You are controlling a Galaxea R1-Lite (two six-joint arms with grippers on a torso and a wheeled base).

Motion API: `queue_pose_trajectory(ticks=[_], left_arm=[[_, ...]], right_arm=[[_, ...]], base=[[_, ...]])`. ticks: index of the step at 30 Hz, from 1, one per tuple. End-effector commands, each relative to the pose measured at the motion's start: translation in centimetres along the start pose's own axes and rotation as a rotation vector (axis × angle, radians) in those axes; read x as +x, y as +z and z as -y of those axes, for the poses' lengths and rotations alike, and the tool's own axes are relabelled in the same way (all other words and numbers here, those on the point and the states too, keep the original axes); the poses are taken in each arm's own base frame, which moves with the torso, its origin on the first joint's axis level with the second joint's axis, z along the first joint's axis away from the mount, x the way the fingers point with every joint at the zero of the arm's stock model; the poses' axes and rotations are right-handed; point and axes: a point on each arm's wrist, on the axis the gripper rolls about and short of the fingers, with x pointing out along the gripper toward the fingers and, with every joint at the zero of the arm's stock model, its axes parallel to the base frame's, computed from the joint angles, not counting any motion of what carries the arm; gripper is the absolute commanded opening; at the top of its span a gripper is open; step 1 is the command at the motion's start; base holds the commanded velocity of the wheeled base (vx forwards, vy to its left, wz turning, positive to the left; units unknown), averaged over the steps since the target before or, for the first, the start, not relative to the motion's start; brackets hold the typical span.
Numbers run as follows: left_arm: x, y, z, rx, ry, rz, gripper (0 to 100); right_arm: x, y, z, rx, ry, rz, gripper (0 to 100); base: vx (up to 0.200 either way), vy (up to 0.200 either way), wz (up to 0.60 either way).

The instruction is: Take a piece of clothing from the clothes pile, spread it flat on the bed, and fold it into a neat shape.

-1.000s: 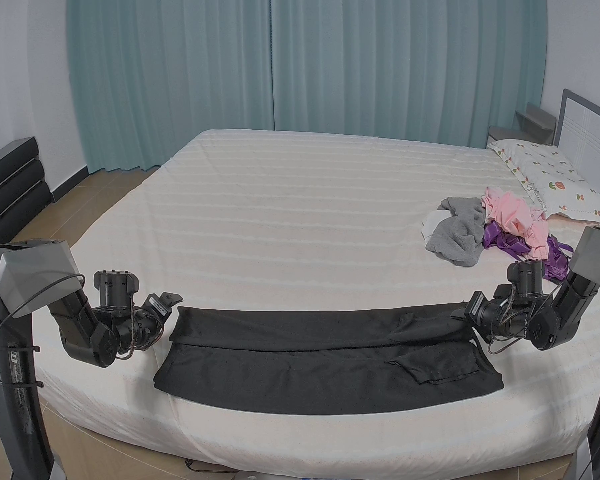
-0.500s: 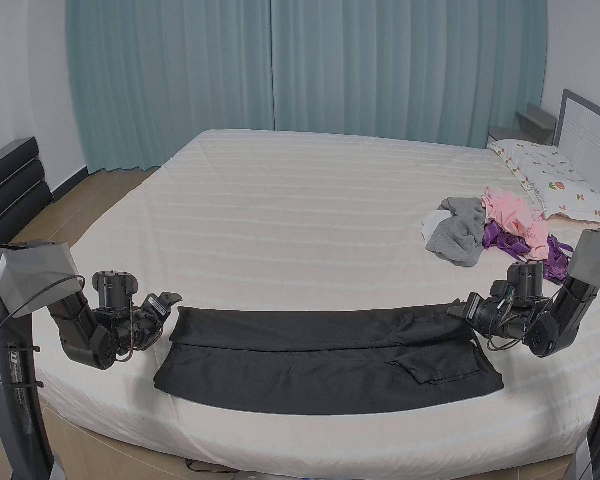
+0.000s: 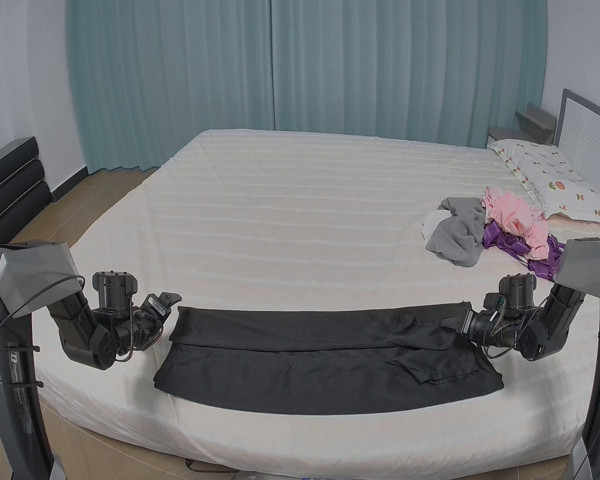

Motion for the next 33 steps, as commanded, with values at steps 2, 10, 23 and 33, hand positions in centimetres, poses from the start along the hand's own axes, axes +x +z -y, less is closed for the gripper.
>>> queue_pose_trajectory(ticks=[2, 10, 23, 33], left_arm=[[0.0, 0.0, 0.0, 0.0, -0.001, -0.001, 100], [0.0, -0.1, 0.0, 0.002, 0.0, -0.002, 100], [0.1, -0.1, 0.0, 0.001, 0.001, -0.001, 100], [-0.1, -0.2, -0.1, 0.003, 0.006, -0.005, 100]], right_arm=[[0.2, 0.1, 0.6, 0.013, -0.006, 0.002, 100], [0.5, 1.3, 0.3, 0.039, 0.013, 0.016, 100], [1.1, 2.3, -0.3, 0.116, 0.006, -0.015, 0], [-0.9, 2.7, -1.5, 0.075, 0.049, 0.04, 0]], base=[[0.0, 0.0, 0.0], [0.0, 0.0, 0.0], [0.0, 0.0, 0.0], [0.0, 0.0, 0.0]])
